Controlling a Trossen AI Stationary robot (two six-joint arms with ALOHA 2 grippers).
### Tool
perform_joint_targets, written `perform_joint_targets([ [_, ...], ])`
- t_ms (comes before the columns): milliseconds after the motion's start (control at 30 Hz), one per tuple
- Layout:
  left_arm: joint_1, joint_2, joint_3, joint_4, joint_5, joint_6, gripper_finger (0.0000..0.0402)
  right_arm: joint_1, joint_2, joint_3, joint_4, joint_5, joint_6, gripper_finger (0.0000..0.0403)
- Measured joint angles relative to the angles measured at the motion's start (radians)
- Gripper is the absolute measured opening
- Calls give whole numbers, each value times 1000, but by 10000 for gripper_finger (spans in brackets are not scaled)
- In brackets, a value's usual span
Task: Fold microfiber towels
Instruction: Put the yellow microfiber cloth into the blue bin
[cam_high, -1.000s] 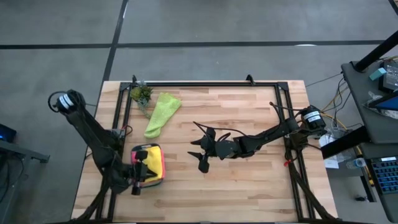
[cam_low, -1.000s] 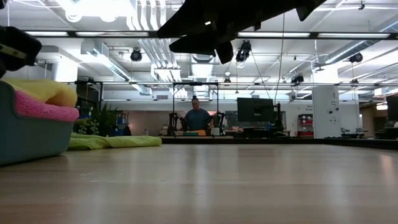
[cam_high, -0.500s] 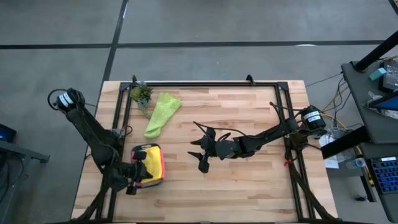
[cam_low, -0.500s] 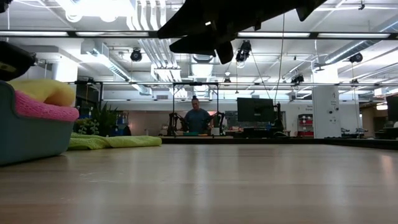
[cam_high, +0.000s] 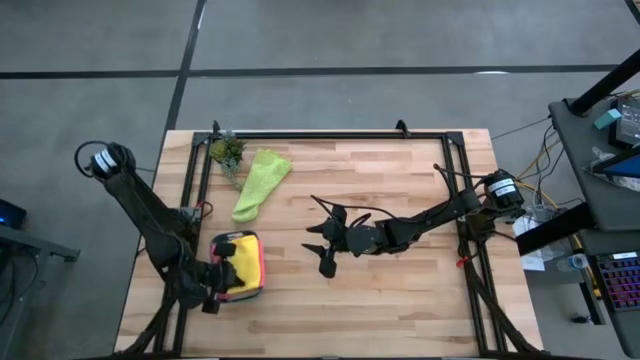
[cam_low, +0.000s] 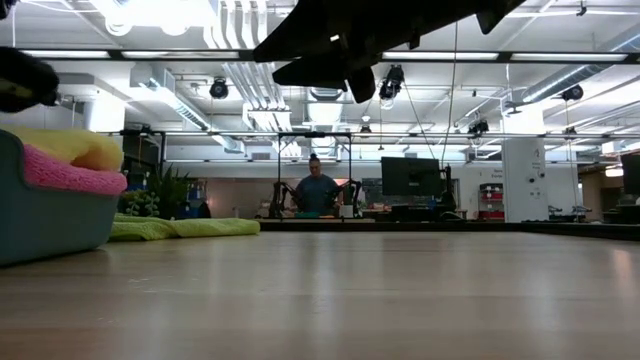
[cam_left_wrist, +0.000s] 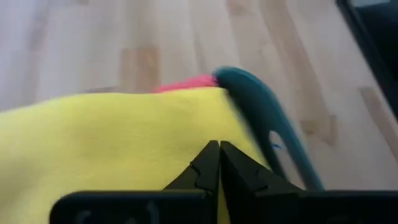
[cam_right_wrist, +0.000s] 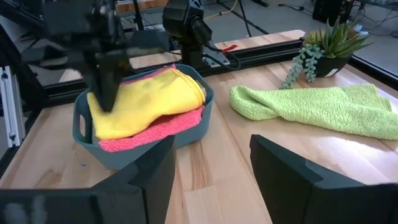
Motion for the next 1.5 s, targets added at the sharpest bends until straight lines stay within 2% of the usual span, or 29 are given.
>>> perform_joint_targets([
  [100,22,-32,35,-95,-86,-13,0,0,0,0,0,0,-2,196],
  [233,61,-57,37,-131,-220,-15,0,0,0,-1,0,0,-2,196],
  [367,99,-45,12,-142,-340,-102,0,0,0,-2,0,0,-2,196],
  [567,111,37,-21,-144,-374,-190,0,0,0,-9,-1,0,1,196],
  [767,105,132,-21,-143,-362,-162,0,0,0,-11,-1,0,1,196],
  [933,102,126,15,-154,-335,-55,0,0,0,-11,-2,0,1,196],
  [1133,100,54,80,-226,-202,-38,0,0,0,-12,-3,0,1,196],
  [1333,87,37,68,-226,-37,-39,0,0,0,-16,-4,0,1,196],
  [1500,82,76,45,-223,-18,-39,0,0,0,-21,-3,0,0,196],
])
